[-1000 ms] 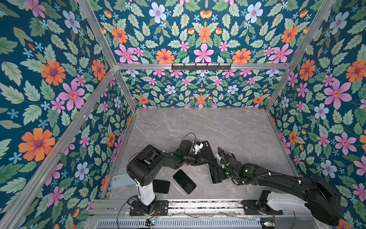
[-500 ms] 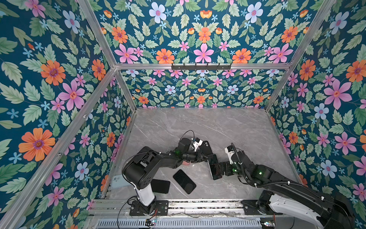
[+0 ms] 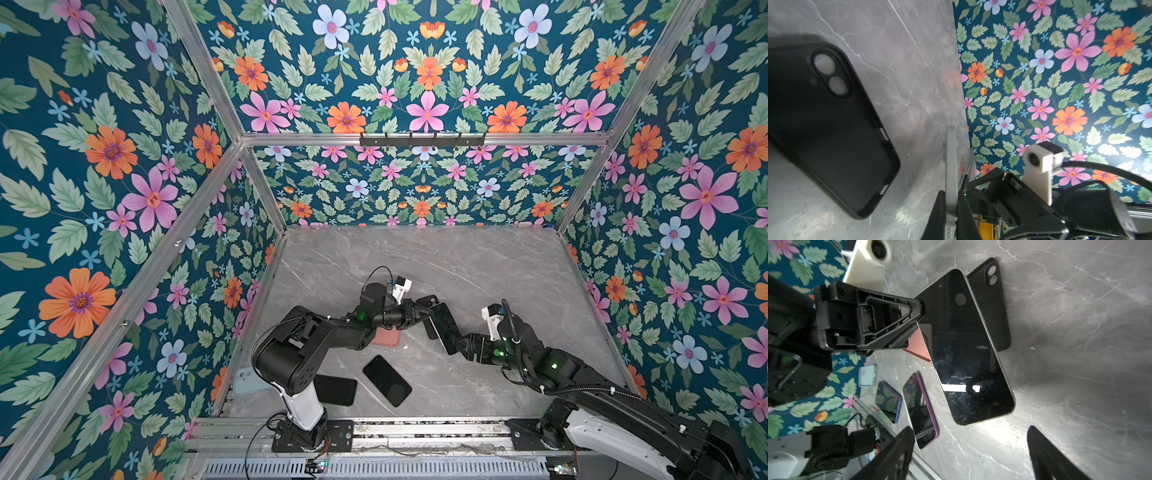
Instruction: Put the phone into the phone case
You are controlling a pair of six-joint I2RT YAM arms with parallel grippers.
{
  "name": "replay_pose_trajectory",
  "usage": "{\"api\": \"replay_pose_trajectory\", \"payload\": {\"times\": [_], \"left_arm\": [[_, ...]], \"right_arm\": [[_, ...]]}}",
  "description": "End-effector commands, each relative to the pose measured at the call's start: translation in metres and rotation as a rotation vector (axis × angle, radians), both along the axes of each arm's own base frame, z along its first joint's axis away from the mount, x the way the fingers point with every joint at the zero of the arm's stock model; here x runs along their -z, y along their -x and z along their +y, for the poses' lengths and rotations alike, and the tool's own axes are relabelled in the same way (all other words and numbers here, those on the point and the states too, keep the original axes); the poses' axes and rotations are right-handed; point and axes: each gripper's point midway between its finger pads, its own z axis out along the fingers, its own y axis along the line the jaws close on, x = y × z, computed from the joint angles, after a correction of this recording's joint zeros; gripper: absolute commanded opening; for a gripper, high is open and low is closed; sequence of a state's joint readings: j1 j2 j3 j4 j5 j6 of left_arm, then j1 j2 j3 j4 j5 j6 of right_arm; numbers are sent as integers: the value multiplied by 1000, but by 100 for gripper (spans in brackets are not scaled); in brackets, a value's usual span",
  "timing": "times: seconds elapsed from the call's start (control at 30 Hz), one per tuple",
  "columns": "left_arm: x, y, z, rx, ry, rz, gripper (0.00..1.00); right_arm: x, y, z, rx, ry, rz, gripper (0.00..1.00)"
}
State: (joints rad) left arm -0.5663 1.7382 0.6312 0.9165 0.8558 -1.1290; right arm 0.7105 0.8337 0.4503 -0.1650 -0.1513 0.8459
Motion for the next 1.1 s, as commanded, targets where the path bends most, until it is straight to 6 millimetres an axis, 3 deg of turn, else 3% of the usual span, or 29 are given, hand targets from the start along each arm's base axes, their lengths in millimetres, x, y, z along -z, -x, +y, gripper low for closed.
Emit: {"api": "replay_pose_trajectory", "payload": {"times": [0.0, 0.27, 0.37, 0.73, 1.07], "left_arm": [[-32, -9, -1, -24, 129, -37, 0], [-47, -29, 8, -103, 241, -6, 0], [-50, -34, 8, -119, 258, 1, 0], [-62, -45, 4, -132, 305, -1, 0], [-73, -54, 1, -141, 369, 0, 0]], "right_arm": [[-23, -5, 13, 14, -225, 41, 84], [-17, -23, -6, 90, -442, 99, 82], [-26, -32, -11, 100, -525, 72, 80], [-54, -60, -8, 102, -567, -29, 73], [-59, -75, -6, 130, -620, -49, 49]]}}
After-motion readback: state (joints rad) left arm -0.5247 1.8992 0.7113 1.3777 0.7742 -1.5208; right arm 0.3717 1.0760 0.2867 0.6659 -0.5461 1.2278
